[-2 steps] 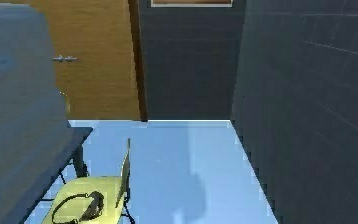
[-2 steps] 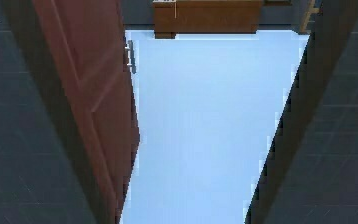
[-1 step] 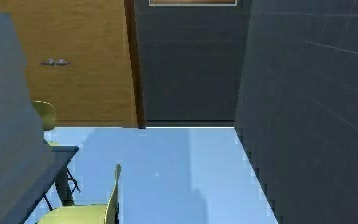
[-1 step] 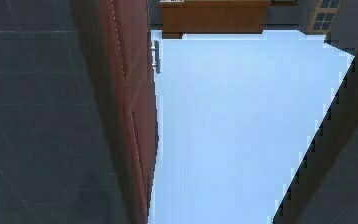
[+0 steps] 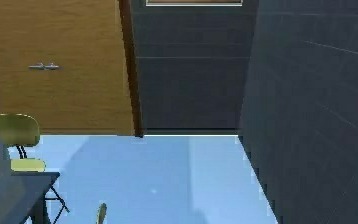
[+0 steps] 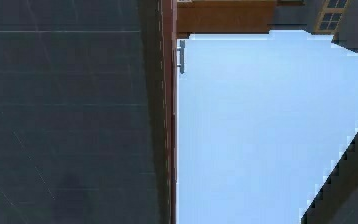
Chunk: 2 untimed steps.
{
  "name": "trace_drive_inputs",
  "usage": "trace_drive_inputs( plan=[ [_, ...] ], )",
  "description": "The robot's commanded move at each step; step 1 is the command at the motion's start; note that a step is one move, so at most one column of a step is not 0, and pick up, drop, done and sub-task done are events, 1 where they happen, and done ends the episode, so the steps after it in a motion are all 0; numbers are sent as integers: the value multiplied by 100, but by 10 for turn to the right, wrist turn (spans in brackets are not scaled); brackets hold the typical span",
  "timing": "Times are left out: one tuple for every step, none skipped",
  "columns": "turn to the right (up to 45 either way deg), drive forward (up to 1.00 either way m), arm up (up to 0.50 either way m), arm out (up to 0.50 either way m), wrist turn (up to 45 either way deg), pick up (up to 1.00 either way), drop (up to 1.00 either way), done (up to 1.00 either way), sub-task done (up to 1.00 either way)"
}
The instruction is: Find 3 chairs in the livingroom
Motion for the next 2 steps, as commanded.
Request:
trace_drive_inputs(
  plan=[
    [450, 0, 0, 0, 0, 0, 0, 0, 0],
    [450, 0, 0, 0, 0, 0, 0, 0, 0]
  ],
)
